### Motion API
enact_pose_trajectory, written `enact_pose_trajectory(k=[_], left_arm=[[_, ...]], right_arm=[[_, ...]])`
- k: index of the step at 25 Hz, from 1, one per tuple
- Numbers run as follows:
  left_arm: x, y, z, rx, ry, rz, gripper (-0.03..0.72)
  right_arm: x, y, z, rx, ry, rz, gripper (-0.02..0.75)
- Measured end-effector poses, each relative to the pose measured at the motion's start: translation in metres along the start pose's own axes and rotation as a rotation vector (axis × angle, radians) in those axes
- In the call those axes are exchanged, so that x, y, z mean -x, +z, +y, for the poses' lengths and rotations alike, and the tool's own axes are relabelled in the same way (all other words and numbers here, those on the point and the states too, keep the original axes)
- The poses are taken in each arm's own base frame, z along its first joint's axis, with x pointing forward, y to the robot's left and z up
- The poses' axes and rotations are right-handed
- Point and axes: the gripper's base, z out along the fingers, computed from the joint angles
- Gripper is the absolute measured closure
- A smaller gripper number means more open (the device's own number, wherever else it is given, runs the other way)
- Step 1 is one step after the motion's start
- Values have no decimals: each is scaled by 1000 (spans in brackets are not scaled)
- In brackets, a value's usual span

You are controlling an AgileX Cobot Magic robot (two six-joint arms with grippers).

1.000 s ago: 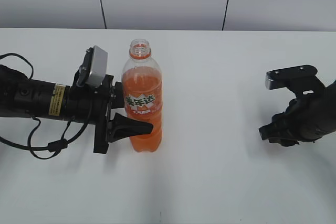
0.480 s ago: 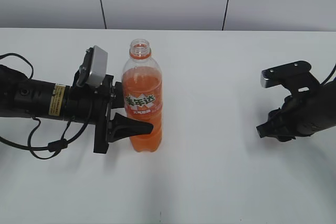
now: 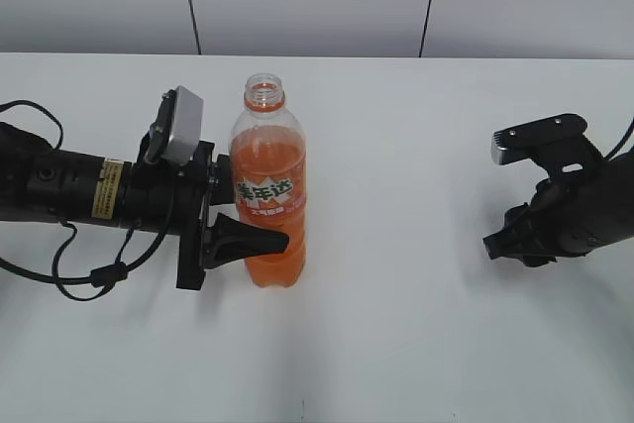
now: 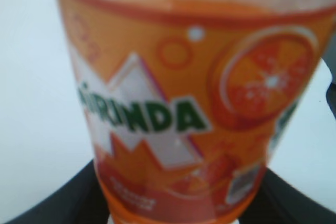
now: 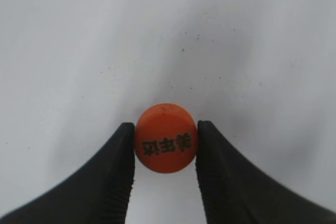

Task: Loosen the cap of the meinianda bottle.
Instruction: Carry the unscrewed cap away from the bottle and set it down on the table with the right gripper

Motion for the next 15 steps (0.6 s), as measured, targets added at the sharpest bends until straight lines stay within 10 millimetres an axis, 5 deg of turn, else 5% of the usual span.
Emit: enact_pose_trajectory(k=[15], left_arm=[[0, 0, 0, 0, 0, 0, 279]], right_arm=[[-6, 11, 1, 4, 0, 41, 445]])
